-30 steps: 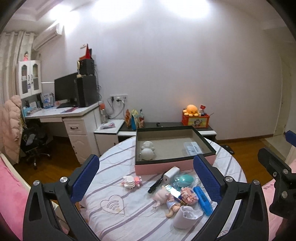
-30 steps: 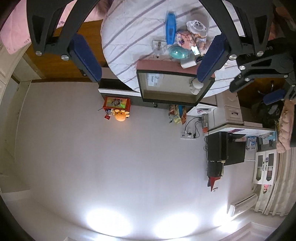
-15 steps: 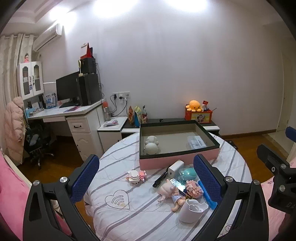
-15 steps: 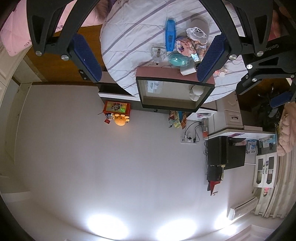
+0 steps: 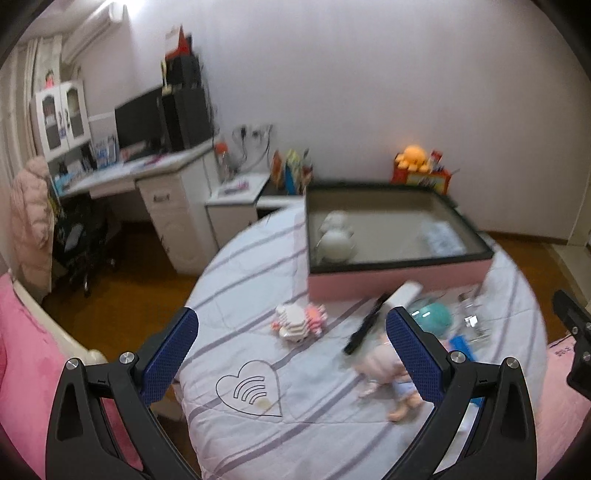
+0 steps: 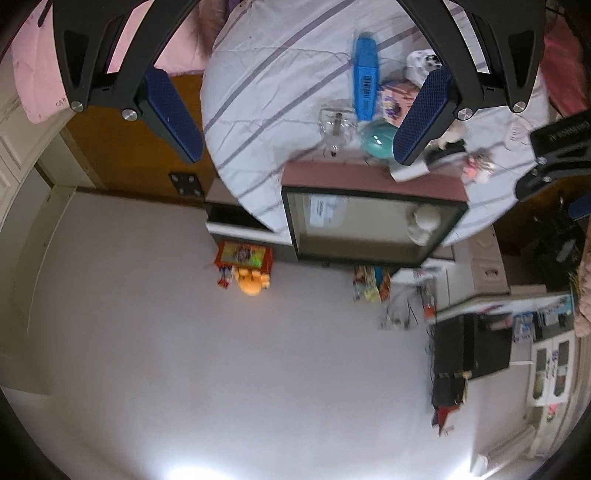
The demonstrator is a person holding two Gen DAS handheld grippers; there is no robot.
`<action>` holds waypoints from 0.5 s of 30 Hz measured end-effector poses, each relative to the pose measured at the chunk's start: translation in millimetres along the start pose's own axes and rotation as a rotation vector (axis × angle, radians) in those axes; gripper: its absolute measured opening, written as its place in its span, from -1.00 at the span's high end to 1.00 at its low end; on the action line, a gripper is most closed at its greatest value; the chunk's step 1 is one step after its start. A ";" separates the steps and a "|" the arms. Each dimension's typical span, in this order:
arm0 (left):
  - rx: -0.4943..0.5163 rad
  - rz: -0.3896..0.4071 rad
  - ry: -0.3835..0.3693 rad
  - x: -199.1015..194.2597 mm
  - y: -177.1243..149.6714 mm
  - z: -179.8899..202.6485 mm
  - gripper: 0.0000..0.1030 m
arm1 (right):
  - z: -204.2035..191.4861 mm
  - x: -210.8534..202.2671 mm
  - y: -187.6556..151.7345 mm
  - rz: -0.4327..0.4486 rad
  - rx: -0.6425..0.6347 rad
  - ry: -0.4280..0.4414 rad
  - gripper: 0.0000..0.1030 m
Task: Organize rigid objects
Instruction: 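Grasp the glass bottle with the right tool while the left tool grasps the pink-and-white block figure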
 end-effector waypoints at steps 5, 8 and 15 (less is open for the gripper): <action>-0.014 -0.137 0.005 53.3 -7.9 -6.9 -1.00 | 2.3 62.4 -14.4 -0.158 0.001 -0.034 -1.00; -0.033 -0.227 0.009 86.7 -13.5 -11.0 -1.00 | 3.6 91.7 -21.8 -0.228 -0.001 -0.055 -1.00; -0.070 -0.388 -0.012 150.0 -25.3 -12.3 -1.00 | -10.7 131.1 -27.2 -0.292 -0.026 -0.013 -1.00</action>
Point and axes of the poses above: each gripper's, at about its wrist camera, not at the fingertips, and x roughly the way its jaws point, z to its right, y to its top, the point moved 9 cm from there along x, roughly the way its jaws point, and after that the axes turned 11 degrees about -z, right-handed, at the moved point
